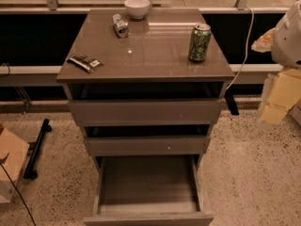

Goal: Place green can into bottom drawer

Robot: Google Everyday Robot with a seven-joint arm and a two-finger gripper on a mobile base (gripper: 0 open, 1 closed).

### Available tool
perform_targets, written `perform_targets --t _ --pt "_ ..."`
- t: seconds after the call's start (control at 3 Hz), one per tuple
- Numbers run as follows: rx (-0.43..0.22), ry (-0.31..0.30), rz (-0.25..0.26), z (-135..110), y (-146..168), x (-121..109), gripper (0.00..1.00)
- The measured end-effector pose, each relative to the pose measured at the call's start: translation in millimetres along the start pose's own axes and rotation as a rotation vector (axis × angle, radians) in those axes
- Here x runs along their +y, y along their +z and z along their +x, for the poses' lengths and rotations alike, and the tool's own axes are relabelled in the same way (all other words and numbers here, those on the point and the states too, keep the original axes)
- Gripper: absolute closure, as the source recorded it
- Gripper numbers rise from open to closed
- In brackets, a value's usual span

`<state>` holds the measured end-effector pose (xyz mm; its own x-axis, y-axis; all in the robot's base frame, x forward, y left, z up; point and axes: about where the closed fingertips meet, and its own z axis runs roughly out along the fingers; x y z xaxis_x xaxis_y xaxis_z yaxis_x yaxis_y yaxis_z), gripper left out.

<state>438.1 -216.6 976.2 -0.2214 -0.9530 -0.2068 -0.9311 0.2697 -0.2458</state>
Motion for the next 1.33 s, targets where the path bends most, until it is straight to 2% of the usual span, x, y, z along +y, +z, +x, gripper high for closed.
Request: perform_targets --t 0.33,1.0,1.33 --pt "0.000 0.000 0.000 0 0 0 0.00" --pt "-0.140 0.065 0.055 -20 9 -23 0.00" --pt "-0.211 0.100 0.087 -37 36 -75 0.00"
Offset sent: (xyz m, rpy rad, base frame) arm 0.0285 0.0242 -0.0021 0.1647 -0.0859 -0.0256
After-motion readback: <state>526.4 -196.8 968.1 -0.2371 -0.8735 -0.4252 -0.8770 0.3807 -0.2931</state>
